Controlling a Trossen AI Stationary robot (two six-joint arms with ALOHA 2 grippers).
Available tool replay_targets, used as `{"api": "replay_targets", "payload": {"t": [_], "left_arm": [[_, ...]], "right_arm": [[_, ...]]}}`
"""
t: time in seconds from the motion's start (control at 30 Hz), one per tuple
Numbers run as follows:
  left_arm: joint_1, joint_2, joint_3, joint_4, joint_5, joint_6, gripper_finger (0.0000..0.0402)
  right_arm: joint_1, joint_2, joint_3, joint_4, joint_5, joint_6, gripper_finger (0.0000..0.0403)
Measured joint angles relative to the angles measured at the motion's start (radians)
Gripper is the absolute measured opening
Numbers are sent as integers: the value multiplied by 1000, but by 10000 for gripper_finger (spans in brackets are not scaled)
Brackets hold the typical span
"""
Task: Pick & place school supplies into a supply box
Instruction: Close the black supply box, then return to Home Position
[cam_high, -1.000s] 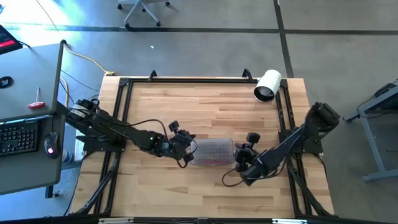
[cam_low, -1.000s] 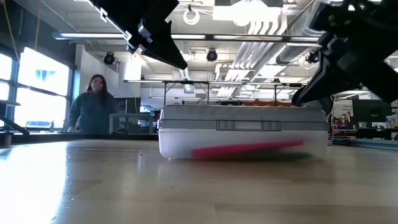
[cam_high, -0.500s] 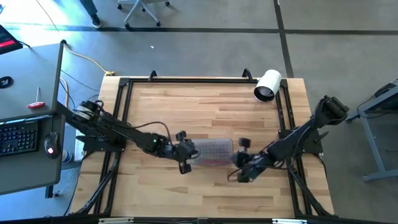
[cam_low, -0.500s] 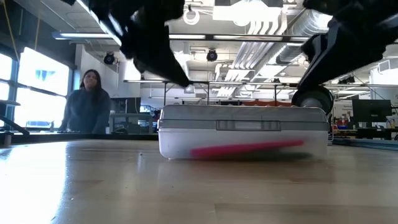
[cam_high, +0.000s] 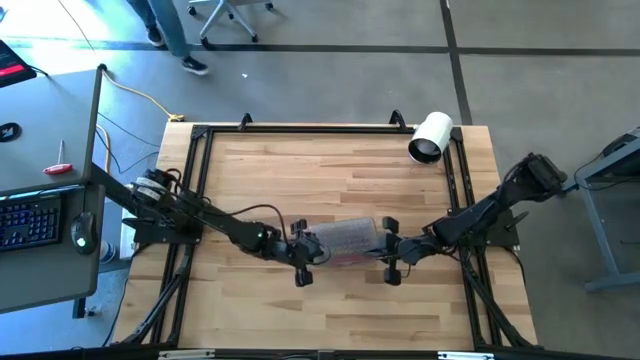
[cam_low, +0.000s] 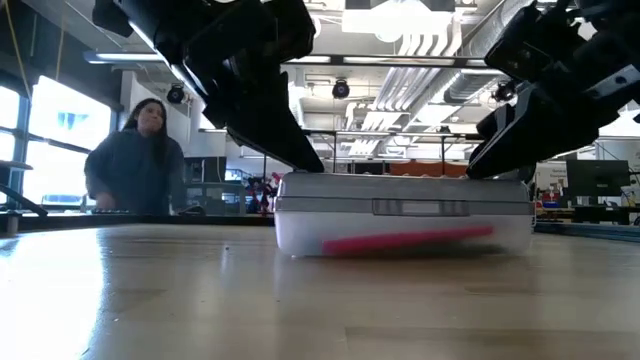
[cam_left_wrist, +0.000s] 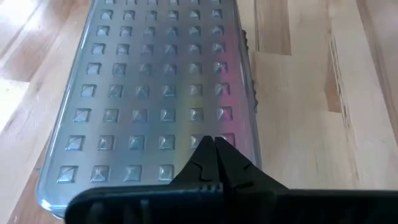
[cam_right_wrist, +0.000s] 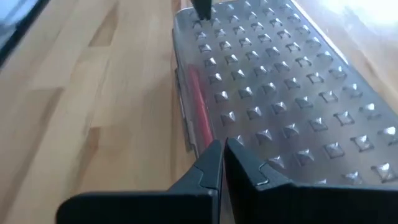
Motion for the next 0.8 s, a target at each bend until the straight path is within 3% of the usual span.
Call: {"api": "replay_targets", "payload": {"t": [0.2, 0.43, 0.8], "left_arm": [[1, -75, 6, -53, -56, 107, 20], [1, -291, 121, -344, -246, 206, 24], [1, -579, 138, -804, -298, 129, 33]], "right_arm": [[-3, -76, 33, 32, -46, -199, 0], [-31, -358, 95, -89, -27, -406, 0], [-73, -809, 16, -327, -41, -465, 0]]}}
